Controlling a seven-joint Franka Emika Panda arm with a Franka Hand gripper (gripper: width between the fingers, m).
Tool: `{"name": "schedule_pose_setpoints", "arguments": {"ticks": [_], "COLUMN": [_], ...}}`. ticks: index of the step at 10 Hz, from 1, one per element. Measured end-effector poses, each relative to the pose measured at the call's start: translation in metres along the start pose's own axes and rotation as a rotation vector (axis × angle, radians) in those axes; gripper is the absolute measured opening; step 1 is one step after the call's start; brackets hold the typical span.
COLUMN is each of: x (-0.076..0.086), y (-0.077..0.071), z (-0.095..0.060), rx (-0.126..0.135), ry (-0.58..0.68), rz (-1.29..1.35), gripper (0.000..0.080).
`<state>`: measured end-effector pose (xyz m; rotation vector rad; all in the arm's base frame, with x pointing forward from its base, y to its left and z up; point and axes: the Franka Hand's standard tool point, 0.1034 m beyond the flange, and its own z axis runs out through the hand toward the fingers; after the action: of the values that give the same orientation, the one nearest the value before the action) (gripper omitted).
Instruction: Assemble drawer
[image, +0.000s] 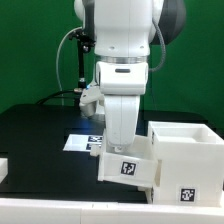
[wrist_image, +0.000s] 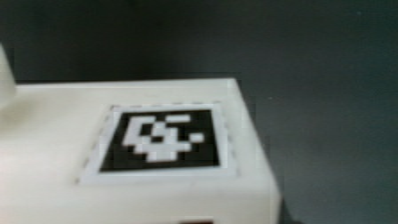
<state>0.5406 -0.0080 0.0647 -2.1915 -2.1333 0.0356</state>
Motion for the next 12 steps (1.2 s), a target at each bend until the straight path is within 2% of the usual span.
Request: {"name": "schedule_pose_setpoints", "arguments": {"ticks": [1,2,6,8,10,12], "x": [-0.0093,-0.0083,-0.0054,-0.0021,-0.0014,-0.0007], "y": [0.0055,0.0034,0.0033,0.0070,0.0047,0.0054], "z": [0.0004,0.0013,0.0023,-0.0029,0.0013,-0.0031], "rx": [-0.037,-0.027,-0.025,-0.013,-0.005,-0.012], "ry": [0.014,0.013,0.014,0.013,0.015,0.013], "rz": [-0.001,0.010,0.004,-0.008,-0.007,-0.010], "gripper": [0.0036,0.0036,0.0036,0.0036,0.0036,0.0036]}}
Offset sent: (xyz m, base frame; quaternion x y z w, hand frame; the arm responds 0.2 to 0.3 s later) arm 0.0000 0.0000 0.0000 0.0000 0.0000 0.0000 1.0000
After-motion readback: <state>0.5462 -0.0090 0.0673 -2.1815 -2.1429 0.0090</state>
